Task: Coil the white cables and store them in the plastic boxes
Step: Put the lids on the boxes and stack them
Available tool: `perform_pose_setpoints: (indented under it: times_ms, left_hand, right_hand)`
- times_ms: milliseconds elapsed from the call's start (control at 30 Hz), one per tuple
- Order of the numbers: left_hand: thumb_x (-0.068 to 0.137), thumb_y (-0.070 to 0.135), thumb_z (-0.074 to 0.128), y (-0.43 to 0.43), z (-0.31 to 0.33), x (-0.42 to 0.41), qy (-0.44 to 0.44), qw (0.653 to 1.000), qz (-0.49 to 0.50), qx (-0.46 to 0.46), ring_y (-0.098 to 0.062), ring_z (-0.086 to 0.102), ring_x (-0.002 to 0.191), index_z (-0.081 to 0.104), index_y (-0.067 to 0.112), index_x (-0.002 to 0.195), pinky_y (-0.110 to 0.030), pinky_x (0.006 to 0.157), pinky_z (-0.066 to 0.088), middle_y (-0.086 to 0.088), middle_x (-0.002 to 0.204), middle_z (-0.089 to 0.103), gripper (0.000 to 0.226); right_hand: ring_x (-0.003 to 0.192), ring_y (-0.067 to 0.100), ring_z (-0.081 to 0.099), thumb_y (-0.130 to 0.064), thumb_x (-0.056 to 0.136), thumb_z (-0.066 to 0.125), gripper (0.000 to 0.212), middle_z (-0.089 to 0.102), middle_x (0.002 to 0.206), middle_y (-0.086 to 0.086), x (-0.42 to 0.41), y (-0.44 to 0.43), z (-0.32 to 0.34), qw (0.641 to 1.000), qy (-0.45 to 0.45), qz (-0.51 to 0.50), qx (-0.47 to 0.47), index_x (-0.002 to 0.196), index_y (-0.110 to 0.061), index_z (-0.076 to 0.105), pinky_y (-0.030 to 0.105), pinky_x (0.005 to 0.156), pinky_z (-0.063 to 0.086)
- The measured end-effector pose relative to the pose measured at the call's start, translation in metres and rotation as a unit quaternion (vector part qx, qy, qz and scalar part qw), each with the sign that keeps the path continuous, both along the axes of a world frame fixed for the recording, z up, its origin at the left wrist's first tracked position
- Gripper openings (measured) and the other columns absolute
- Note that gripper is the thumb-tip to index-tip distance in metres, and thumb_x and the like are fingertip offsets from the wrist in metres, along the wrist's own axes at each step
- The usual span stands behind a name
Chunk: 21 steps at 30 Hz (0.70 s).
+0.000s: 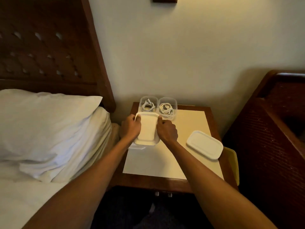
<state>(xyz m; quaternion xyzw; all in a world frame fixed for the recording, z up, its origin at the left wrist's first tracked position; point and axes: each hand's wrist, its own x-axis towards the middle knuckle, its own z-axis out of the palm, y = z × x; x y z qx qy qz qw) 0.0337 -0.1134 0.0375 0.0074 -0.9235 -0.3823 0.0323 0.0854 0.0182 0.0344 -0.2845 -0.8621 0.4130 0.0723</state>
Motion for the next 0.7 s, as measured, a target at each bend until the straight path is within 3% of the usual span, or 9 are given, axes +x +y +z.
perform_pose_setpoints:
  times_ms: [133,233,367,567,700]
  left_hand:
    - [0.102,0.036,0.042,-0.025,-0.001,-0.023,-0.028,0.999,0.019,-0.032,-0.040,0.059,0.108,0.067,0.007,0.108,-0.040,0.086,0.045,-0.019,0.117,0.066,0.039]
    - [0.103,0.034,0.042,-0.037,-0.011,-0.034,-0.039,0.999,0.002,-0.034,-0.038,0.061,0.102,0.066,0.005,0.107,-0.039,0.084,0.047,-0.019,0.113,0.067,0.037]
    - [0.103,0.034,0.044,-0.044,-0.033,-0.039,-0.058,0.997,-0.025,-0.037,-0.038,0.062,0.095,0.066,0.005,0.097,-0.036,0.075,0.045,-0.019,0.105,0.069,0.037]
    - [0.103,0.035,0.044,-0.040,-0.041,-0.038,-0.054,0.998,-0.025,-0.022,-0.039,0.062,0.093,0.063,0.005,0.092,-0.040,0.076,0.046,-0.021,0.100,0.068,0.037]
    - [0.103,0.038,0.042,-0.041,-0.041,-0.037,-0.062,0.997,-0.022,-0.043,-0.037,0.061,0.098,0.064,0.006,0.104,-0.039,0.080,0.047,-0.018,0.108,0.068,0.038]
  right_hand:
    - [0.103,0.032,0.062,-0.051,0.101,0.028,0.057,0.067,0.117,0.012,-0.024,-0.023,0.000,0.997,-0.019,0.063,-0.029,0.115,-0.011,0.065,0.041,0.090,0.050]
    - [0.103,0.032,0.063,-0.048,0.100,0.031,0.054,0.066,0.120,0.013,-0.034,-0.029,-0.010,0.994,-0.048,0.095,-0.036,0.119,-0.010,0.063,0.044,0.093,0.051]
    - [0.104,0.032,0.062,-0.045,0.101,0.035,0.049,0.066,0.119,0.012,-0.035,-0.025,-0.025,0.990,-0.083,0.110,-0.004,0.117,-0.008,0.064,0.038,0.088,0.048]
    - [0.100,0.028,0.063,-0.044,0.102,0.036,0.047,0.067,0.115,0.011,-0.034,-0.020,-0.030,0.992,-0.059,0.115,0.003,0.113,-0.008,0.064,0.037,0.086,0.049]
    - [0.099,0.029,0.063,-0.048,0.102,0.032,0.051,0.067,0.114,0.011,-0.032,-0.019,-0.032,0.991,-0.055,0.123,0.000,0.111,-0.009,0.065,0.039,0.087,0.050]
